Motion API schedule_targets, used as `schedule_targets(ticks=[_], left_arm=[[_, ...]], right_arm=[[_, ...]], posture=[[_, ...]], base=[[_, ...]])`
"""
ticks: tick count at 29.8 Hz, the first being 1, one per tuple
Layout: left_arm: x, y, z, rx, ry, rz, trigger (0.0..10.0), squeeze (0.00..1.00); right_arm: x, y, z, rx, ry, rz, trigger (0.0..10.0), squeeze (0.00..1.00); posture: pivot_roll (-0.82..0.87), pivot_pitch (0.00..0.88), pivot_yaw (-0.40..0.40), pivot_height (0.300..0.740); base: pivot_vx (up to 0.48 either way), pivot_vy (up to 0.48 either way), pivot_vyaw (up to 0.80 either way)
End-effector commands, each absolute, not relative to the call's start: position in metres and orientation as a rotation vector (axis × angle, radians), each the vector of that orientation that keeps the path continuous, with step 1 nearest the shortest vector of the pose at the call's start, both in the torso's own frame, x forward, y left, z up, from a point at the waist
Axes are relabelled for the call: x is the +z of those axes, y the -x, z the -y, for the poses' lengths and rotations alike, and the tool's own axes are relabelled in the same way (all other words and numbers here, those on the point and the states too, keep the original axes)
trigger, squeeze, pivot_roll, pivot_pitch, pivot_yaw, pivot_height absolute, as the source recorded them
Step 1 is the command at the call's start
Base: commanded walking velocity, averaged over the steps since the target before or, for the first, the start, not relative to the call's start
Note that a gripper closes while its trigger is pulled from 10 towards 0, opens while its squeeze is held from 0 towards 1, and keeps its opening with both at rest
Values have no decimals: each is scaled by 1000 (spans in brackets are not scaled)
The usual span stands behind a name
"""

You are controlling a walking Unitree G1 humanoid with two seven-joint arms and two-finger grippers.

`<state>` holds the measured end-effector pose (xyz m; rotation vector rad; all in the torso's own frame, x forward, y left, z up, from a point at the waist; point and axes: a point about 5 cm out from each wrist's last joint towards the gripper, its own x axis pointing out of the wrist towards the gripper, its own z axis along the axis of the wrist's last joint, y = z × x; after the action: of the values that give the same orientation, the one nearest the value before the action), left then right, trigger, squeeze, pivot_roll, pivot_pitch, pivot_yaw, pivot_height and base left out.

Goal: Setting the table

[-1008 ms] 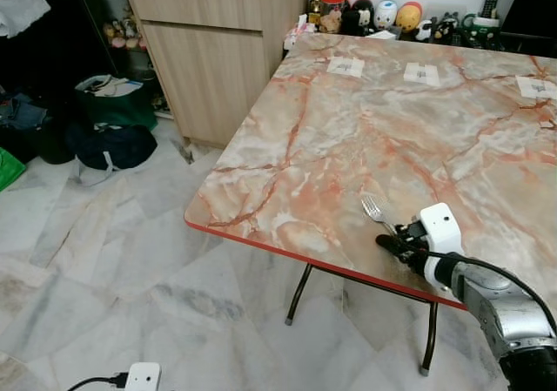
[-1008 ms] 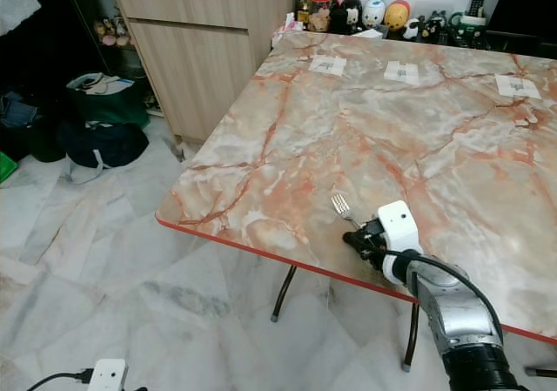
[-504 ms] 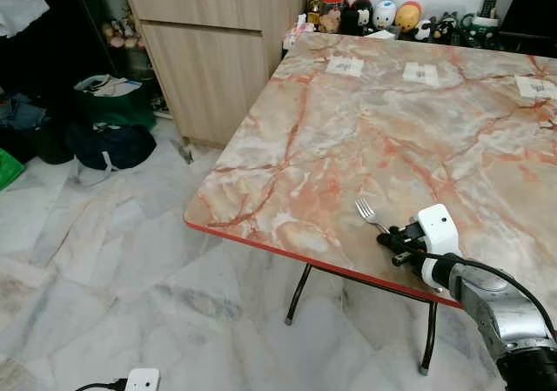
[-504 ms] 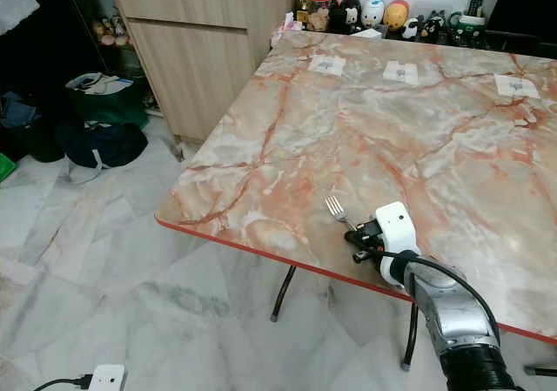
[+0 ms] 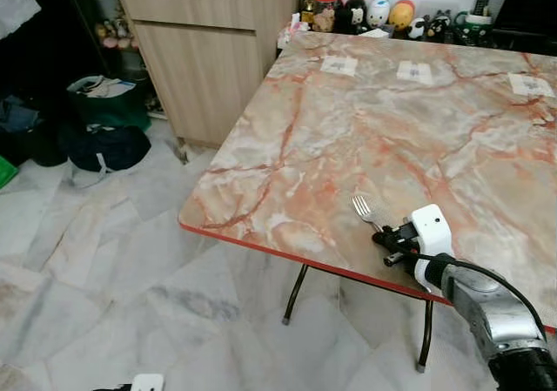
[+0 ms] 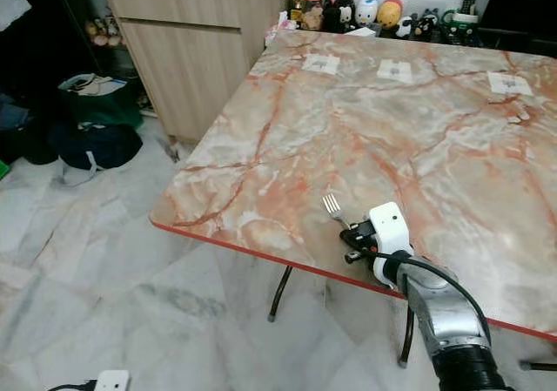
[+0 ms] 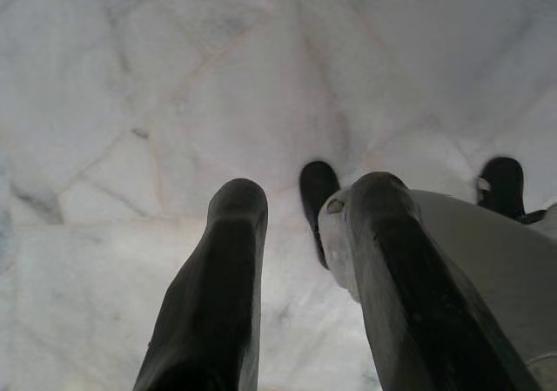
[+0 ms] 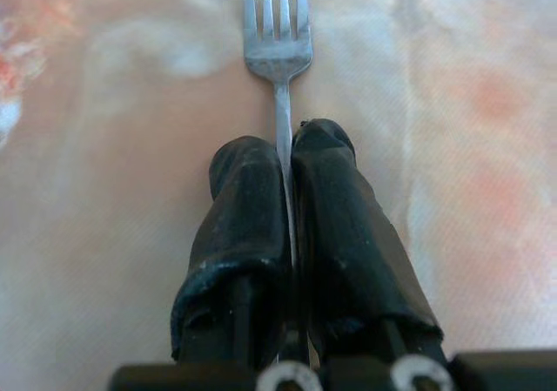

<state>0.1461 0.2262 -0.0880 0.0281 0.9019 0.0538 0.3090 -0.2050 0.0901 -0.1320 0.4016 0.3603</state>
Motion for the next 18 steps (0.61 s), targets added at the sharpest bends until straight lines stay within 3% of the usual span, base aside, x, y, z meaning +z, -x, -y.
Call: schedule_targets(ticks=[1,6,11,18], left_arm=[[-91,-138,-229,64,-42,-938,10000,0],[-89,-141,-233,74,-44,-934,10000,0],[-84,-146,-244,83,-51,-915,10000,0],[-85,-140,-248,79,-72,-923,10000,0]], right_arm=[[85,-307,208,276,142,-386,10000,0],[110,-314,207,168,106,-209,10000,0],[142,-316,188,50,47,13,10000,0],[143,-311,177,4,22,62,10000,0]], posture=[[-50,109,37,740],[-59,102,37,740],[-72,72,32,740],[-72,50,22,740]], base=[[0,0,0],[0,0,0],[0,0,0],[0,0,0]])
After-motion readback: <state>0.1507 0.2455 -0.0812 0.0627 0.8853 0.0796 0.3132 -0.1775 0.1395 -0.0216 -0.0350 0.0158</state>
